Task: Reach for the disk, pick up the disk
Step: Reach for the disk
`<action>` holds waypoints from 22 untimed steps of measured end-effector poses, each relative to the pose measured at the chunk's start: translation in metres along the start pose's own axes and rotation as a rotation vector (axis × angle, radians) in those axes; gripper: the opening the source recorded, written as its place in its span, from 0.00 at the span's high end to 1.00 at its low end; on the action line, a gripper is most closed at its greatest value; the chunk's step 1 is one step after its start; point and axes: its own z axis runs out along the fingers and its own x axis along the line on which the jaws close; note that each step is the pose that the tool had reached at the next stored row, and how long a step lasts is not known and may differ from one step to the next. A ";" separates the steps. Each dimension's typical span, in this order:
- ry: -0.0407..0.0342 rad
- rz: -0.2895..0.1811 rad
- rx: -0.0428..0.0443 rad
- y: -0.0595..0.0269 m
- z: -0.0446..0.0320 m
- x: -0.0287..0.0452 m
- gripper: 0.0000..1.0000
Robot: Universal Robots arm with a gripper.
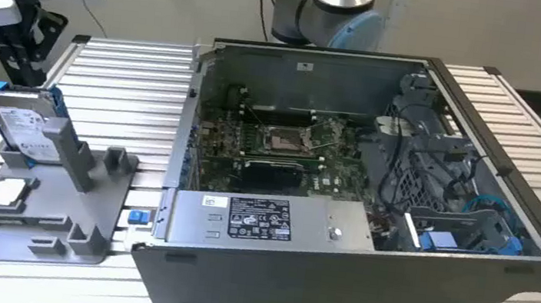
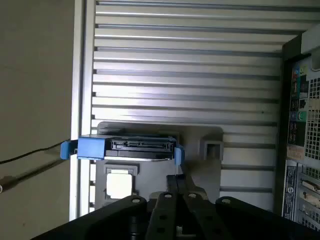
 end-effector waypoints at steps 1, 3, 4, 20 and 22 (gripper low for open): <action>0.0000 0.000 0.0000 0.0000 0.0000 0.0000 1.00; 0.0000 0.000 0.0000 0.0000 0.0000 0.0000 1.00; 0.0000 0.000 0.0000 0.0000 0.0000 0.0000 1.00; 0.0000 0.000 0.0001 0.0151 0.0012 0.0126 1.00; 0.0000 0.000 0.0000 0.0173 0.0017 0.0213 1.00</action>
